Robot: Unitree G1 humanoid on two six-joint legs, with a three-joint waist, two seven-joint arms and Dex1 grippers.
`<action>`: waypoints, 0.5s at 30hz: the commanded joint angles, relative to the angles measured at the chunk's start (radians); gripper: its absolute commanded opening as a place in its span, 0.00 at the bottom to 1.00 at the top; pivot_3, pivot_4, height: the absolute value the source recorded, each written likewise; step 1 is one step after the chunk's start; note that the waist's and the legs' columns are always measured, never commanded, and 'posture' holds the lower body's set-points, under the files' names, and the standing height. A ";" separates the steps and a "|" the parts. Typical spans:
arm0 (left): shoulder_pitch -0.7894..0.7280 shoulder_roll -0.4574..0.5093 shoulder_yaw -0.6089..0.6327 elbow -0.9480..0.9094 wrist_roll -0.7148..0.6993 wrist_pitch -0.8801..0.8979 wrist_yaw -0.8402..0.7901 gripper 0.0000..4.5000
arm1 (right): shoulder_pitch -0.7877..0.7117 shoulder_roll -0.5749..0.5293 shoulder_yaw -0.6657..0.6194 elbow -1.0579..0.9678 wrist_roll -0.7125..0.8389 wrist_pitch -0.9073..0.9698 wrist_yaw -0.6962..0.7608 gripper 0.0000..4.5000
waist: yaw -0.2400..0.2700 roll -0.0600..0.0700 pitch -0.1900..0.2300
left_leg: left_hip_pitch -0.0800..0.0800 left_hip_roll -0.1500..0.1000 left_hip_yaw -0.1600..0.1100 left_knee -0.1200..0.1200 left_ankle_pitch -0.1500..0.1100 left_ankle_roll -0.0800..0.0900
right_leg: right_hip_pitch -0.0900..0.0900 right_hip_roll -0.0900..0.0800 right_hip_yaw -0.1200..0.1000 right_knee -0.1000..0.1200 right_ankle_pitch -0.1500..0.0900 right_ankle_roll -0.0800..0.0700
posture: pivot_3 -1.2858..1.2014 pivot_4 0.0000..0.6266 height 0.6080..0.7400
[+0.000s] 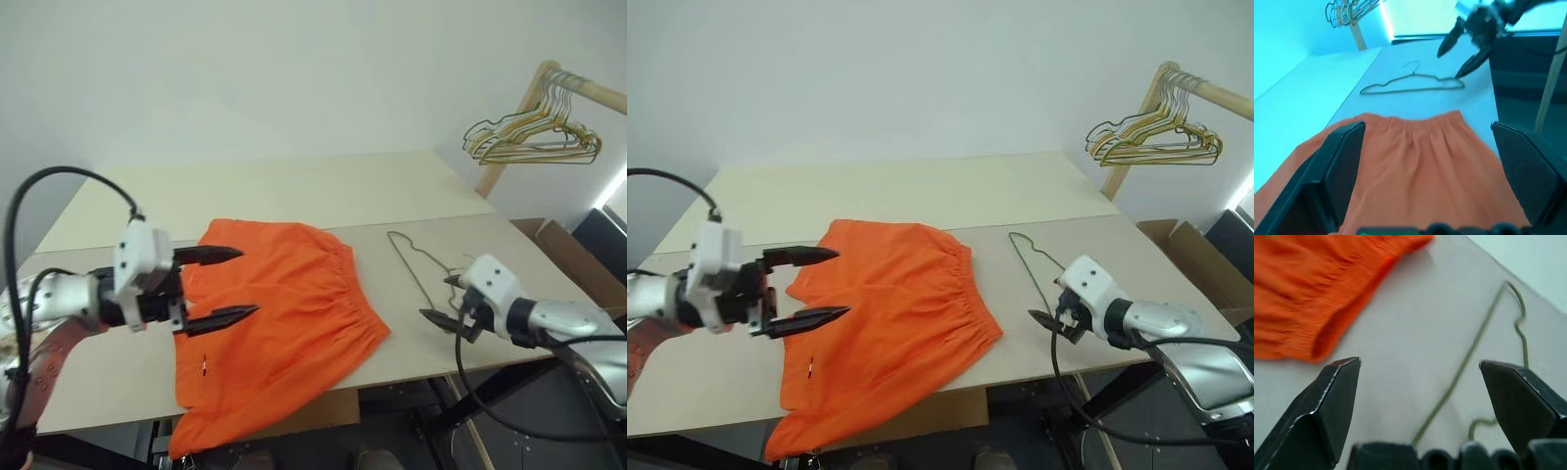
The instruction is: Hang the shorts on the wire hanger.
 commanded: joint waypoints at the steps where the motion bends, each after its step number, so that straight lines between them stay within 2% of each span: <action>1: -0.072 -0.010 -0.062 0.017 -0.019 0.038 0.006 0.99 | -0.135 0.070 -0.057 0.025 0.026 0.338 -0.151 1.00 | -0.010 0.000 0.000 | -0.001 0.000 0.001 0.000 0.000 0.000 | -0.001 0.000 0.001 0.000 0.000 0.000 | 0.50 0.00 1.00; 7: -0.163 -0.042 -0.130 0.082 0.011 0.033 -0.012 0.99 | -0.287 0.171 -0.063 0.187 -0.052 0.636 -0.279 1.00 | -0.025 0.000 0.000 | -0.015 -0.002 -0.001 0.002 0.000 0.000 | -0.012 0.002 0.001 -0.001 0.001 0.001 | 0.49 0.00 1.00; 14: -0.175 -0.058 -0.154 0.100 0.040 0.011 -0.033 0.99 | -0.338 0.217 -0.053 0.327 -0.084 0.697 -0.249 1.00 | -0.041 0.000 0.000 | -0.018 -0.002 -0.001 0.001 -0.001 0.002 | -0.012 0.003 0.001 -0.009 0.003 0.004 | 0.49 0.00 1.00; 15: -0.171 -0.058 -0.153 0.098 0.045 0.007 -0.037 1.00 | -0.343 0.218 -0.048 0.342 -0.079 0.707 -0.233 0.96 | -0.043 0.000 0.000 | -0.018 -0.003 -0.001 0.001 -0.001 0.003 | -0.012 0.003 0.001 -0.010 0.003 0.004 | 0.49 0.00 1.00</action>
